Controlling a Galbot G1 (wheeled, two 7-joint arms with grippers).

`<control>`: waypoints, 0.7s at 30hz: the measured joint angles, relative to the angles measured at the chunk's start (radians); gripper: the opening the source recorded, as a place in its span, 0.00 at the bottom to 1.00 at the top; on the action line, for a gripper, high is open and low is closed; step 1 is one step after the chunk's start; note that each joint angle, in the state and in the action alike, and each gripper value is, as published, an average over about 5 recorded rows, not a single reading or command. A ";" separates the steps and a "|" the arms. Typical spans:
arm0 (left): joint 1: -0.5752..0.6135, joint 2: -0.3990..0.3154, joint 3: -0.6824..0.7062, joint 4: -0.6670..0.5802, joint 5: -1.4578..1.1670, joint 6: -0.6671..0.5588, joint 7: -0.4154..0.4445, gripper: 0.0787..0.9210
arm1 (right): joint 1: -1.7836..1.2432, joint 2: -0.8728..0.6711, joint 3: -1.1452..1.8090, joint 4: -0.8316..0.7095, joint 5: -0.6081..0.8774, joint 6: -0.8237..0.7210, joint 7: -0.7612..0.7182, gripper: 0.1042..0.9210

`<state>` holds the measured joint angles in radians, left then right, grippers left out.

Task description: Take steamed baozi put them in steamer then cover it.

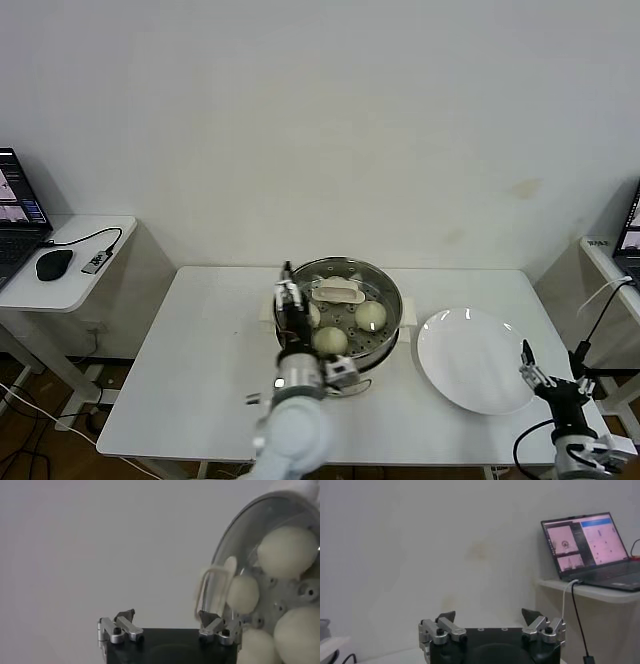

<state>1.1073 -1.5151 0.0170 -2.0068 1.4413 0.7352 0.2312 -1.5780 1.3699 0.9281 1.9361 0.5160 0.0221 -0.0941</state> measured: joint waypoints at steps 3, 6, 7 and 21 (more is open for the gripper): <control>0.027 0.031 -0.075 -0.029 -0.114 -0.022 -0.055 0.88 | -0.018 -0.015 -0.020 0.015 0.001 -0.007 -0.002 0.88; 0.061 0.053 -0.161 -0.048 -0.262 -0.087 -0.110 0.88 | -0.036 -0.031 -0.042 0.032 -0.001 -0.016 -0.003 0.88; 0.074 0.056 -0.193 -0.052 -0.317 -0.118 -0.127 0.88 | -0.042 -0.036 -0.049 0.037 -0.002 -0.018 -0.003 0.88; 0.368 0.062 -0.528 -0.070 -1.002 -0.460 -0.222 0.88 | -0.114 -0.081 -0.145 0.035 -0.032 -0.029 0.026 0.88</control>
<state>1.4752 -1.4530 -0.5107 -2.0767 0.4388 0.2752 0.0090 -1.6918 1.2892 0.7830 1.9706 0.4838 -0.0073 -0.0677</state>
